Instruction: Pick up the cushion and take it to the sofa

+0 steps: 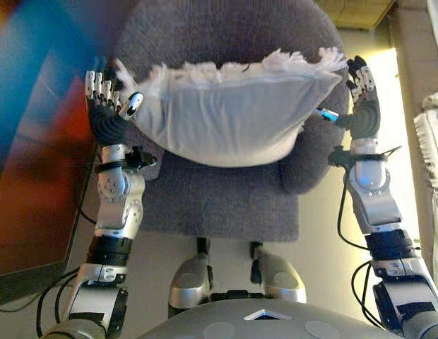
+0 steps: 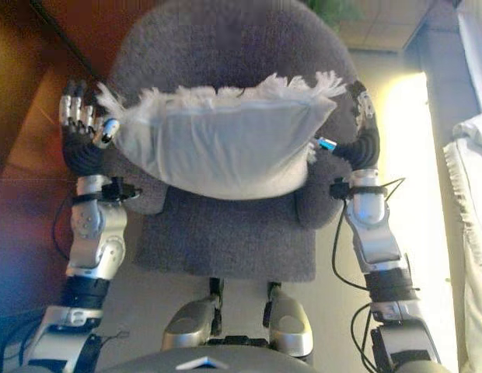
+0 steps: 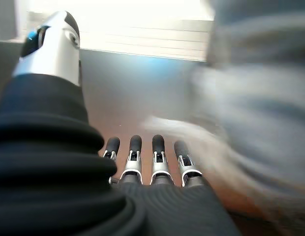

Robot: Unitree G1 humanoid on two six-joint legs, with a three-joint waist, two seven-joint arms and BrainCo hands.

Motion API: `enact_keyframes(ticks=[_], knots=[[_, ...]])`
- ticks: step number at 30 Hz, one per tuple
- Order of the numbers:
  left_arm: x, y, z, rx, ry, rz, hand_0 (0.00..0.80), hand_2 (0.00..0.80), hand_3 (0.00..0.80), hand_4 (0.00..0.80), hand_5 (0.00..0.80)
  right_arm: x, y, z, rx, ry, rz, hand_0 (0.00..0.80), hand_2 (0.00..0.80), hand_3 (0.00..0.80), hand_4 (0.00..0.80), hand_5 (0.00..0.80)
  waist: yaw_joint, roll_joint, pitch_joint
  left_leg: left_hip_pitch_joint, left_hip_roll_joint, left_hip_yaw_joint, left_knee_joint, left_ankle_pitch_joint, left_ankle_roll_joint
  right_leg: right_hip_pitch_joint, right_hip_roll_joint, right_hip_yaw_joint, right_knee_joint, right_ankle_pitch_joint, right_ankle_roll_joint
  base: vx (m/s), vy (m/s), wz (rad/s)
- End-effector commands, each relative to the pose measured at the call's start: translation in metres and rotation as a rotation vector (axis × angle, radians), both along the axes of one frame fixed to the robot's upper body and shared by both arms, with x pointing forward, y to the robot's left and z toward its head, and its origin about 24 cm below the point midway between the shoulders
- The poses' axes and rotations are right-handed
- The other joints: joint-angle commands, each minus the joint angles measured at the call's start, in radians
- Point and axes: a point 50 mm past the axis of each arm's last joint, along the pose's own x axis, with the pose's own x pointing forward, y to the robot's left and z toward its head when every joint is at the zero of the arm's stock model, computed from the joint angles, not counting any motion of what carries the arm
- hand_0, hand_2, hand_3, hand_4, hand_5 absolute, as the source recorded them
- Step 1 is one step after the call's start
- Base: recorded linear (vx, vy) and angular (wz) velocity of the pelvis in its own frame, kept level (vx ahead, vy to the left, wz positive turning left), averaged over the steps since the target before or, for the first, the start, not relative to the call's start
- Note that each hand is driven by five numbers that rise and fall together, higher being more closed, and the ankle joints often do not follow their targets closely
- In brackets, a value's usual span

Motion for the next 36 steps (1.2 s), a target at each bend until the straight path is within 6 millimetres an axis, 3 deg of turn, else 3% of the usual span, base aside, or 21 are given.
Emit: enact_keyframes(ticks=[1,10,22,27,32,36], knots=[[-0.009,0.000,-0.011,0.112,0.013,-0.060,0.000,0.000,0.000,0.000,0.000,-0.018,-0.010,0.005,0.013,-0.090,0.002,0.000,0.000,0.000,0.000,0.000,0.015,-0.029,-0.219,0.022,-0.024,-0.005,0.002,-0.067,0.012,0.092,-0.055,-0.034,0.006,-0.101,0.088,0.121,0.001,0.01],[-0.016,0.003,-0.025,0.098,0.087,-0.090,0.000,0.000,0.000,0.000,0.000,-0.025,-0.008,-0.013,0.030,-0.001,0.029,0.000,0.000,0.000,0.000,0.000,0.012,-0.025,-0.220,0.047,-0.018,0.000,0.002,-0.074,0.012,0.114,-0.051,-0.021,0.003,-0.104,0.086,0.096,-0.007,0.00],[0.001,-0.009,-0.007,0.048,0.007,-0.106,0.000,0.000,0.000,0.000,0.000,-0.007,0.006,0.002,0.046,-0.065,0.056,0.000,0.000,0.000,0.000,0.000,0.003,-0.011,-0.145,-0.034,-0.016,0.010,0.002,-0.061,0.016,0.022,-0.066,-0.004,0.003,-0.086,0.094,-0.042,-0.005,-0.03],[-0.008,-0.005,-0.004,0.013,-0.028,-0.087,0.000,0.000,0.000,0.000,0.000,-0.018,0.009,0.007,0.042,-0.115,0.112,0.000,0.000,0.000,0.000,0.000,0.003,-0.016,-0.143,-0.026,-0.012,0.018,0.002,-0.066,0.014,0.030,-0.072,-0.014,0.003,-0.089,0.100,-0.008,-0.001,0.00],[-0.024,0.001,-0.011,-0.007,-0.017,-0.085,0.000,0.000,0.000,0.000,0.000,-0.035,0.005,-0.005,0.033,-0.071,0.122,0.000,0.000,0.000,0.000,0.000,0.005,-0.028,-0.169,0.018,-0.008,0.026,0.002,-0.076,0.012,0.074,-0.070,-0.027,0.003,-0.099,0.100,0.039,-0.008,0.01],[-0.028,0.004,-0.015,-0.007,0.004,-0.070,0.000,0.000,0.000,0.000,0.000,-0.038,0.006,-0.011,0.053,-0.051,0.109,0.000,0.000,0.000,0.000,0.000,0.007,-0.035,-0.188,0.047,-0.008,0.025,0.002,-0.087,0.013,0.104,-0.065,-0.031,0.003,-0.106,0.098,0.030,-0.020,0.01]])
